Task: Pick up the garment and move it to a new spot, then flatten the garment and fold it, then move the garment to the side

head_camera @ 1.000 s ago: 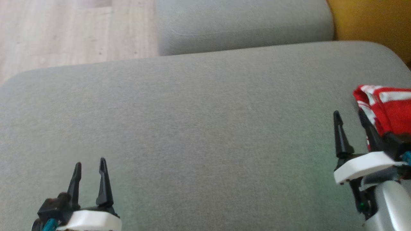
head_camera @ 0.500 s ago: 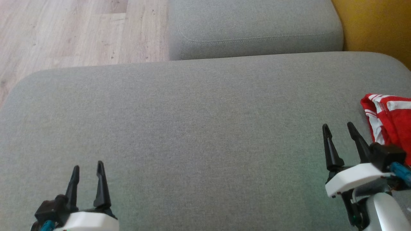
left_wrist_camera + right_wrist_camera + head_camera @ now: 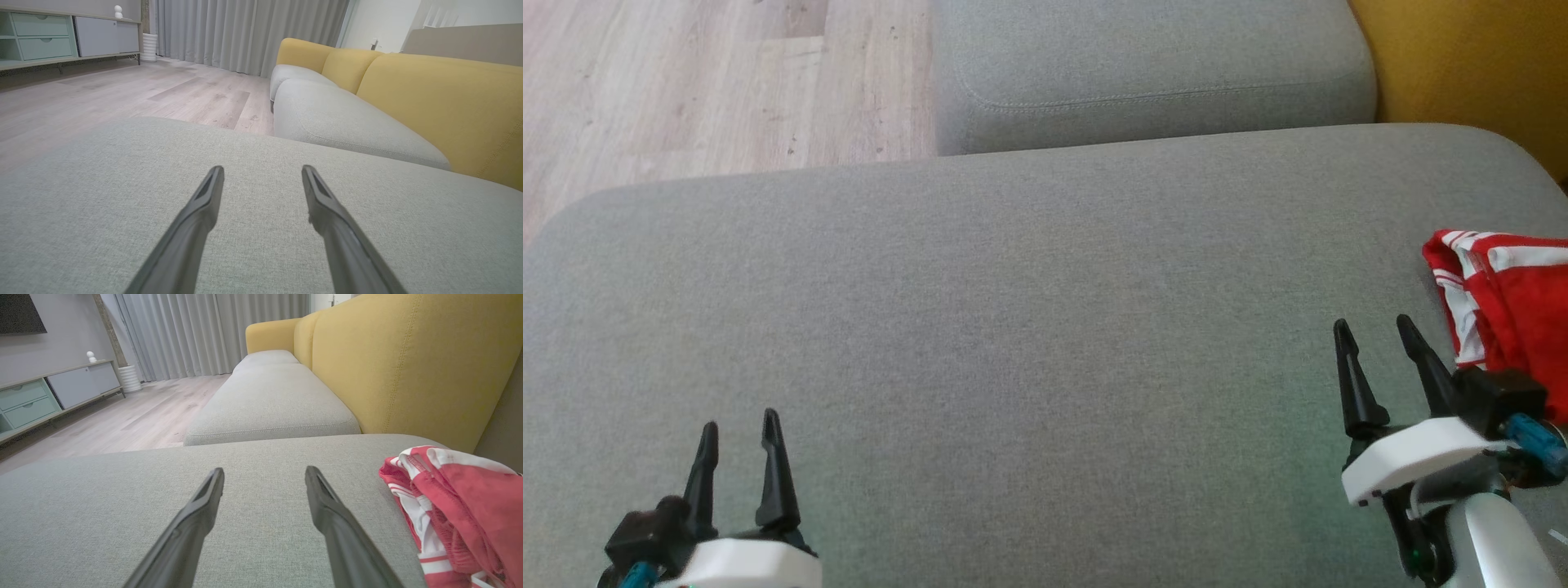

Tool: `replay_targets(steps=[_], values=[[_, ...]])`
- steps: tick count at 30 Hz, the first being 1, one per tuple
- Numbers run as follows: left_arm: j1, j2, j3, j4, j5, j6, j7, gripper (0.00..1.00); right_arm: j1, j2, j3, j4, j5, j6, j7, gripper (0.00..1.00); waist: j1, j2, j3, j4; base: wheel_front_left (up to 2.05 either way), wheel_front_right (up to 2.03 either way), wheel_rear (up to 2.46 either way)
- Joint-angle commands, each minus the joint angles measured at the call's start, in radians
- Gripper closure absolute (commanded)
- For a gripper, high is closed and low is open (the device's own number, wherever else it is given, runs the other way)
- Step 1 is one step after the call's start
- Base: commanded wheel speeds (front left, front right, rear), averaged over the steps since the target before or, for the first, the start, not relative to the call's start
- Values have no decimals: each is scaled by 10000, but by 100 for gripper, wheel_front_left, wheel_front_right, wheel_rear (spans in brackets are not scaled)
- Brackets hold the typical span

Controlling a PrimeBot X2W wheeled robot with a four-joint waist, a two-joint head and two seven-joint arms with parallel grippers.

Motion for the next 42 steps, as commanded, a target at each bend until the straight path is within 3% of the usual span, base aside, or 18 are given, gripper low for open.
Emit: replay_targets(steps=[1,5,6,13,42], values=[[-354,84,388,-261,112,-16,-123,0,-224,-72,214,-360,-4,67,4,0,0,0,-9,-16,0,0,0],[-349,48,408,-211,143,-62,-123,0,-228,-73,217,-361,16,67,2,0,0,0,-45,-59,0,0,0],[0,-38,14,42,34,-48,0,100,0,0,6,0,0,0,0,100,0,0,-47,-63,0,0,0],[337,-349,-11,922,-39,-77,53,100,536,103,90,1027,81,-9,19,100,0,0,-51,-68,0,0,0],[-48,-626,621,634,-2540,-430,858,100,331,224,-222,792,3244,8,386,100,0,0,16,-9,0,0,0]])
